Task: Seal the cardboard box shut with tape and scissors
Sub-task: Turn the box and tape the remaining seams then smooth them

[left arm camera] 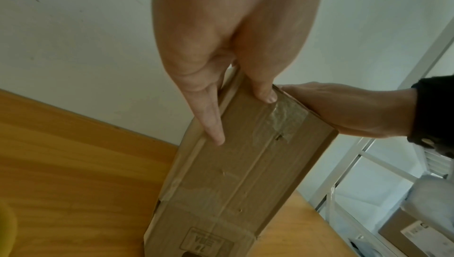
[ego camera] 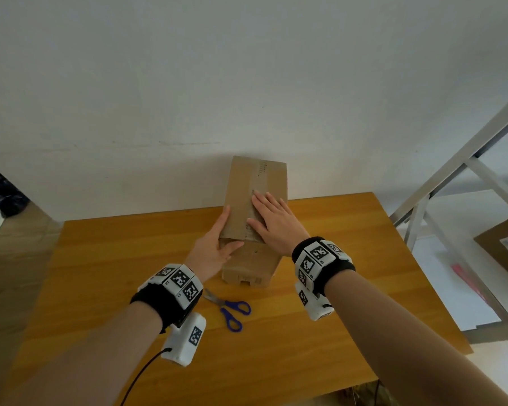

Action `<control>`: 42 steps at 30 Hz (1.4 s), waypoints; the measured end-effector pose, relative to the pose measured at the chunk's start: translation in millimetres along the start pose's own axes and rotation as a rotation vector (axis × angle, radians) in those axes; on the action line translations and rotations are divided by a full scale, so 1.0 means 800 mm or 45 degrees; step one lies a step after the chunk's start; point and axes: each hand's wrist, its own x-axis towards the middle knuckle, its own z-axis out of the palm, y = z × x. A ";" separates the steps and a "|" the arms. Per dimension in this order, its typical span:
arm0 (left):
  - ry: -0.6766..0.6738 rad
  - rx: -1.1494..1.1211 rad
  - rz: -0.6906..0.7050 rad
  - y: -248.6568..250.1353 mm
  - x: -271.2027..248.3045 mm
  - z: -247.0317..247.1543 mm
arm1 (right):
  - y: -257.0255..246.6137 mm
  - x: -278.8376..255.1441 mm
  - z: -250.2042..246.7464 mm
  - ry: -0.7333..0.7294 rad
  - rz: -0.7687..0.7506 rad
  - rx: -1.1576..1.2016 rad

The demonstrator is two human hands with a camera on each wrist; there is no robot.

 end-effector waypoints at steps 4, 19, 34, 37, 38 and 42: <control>0.019 0.022 0.009 -0.004 0.004 0.001 | 0.005 -0.012 -0.002 0.009 0.005 0.004; 0.045 -0.048 0.079 -0.003 0.004 0.010 | 0.002 -0.045 -0.004 0.061 0.278 0.496; 0.119 0.029 0.057 -0.004 -0.018 -0.029 | -0.035 -0.056 -0.007 0.338 0.049 0.355; 0.131 0.246 0.086 -0.015 -0.038 -0.054 | -0.062 -0.058 -0.001 0.392 -0.011 0.412; 0.126 0.299 0.081 -0.022 -0.045 -0.062 | -0.071 -0.060 0.003 0.378 -0.032 0.443; 0.077 0.484 -0.039 -0.063 -0.072 -0.086 | -0.103 -0.069 0.030 0.293 -0.097 0.501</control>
